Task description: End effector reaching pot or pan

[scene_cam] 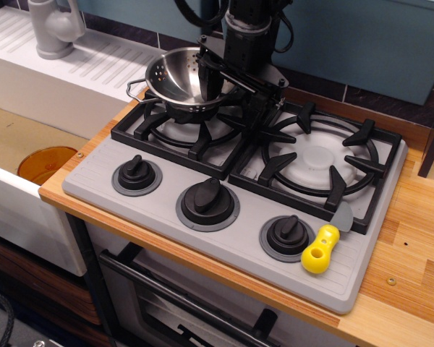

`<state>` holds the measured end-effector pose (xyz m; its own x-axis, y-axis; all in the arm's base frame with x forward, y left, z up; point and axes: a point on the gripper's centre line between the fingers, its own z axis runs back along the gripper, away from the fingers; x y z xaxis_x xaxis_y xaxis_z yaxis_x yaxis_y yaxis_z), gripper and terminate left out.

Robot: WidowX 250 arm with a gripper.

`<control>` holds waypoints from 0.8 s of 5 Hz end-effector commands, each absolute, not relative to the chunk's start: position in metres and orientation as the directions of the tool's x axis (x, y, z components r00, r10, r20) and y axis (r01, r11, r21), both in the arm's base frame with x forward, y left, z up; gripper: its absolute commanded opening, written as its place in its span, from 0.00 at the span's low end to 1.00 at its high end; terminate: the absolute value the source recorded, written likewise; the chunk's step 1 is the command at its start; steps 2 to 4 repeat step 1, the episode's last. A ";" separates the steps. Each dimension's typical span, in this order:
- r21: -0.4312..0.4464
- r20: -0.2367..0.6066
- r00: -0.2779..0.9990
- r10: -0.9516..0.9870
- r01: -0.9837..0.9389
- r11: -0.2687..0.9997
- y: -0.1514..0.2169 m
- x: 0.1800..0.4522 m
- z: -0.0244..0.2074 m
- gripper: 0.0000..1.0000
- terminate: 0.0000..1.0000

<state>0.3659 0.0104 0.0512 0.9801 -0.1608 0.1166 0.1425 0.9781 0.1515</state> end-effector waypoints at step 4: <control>0.158 0.172 0.972 -0.162 0.136 0.978 0.010 0.376 0.069 1.00 1.00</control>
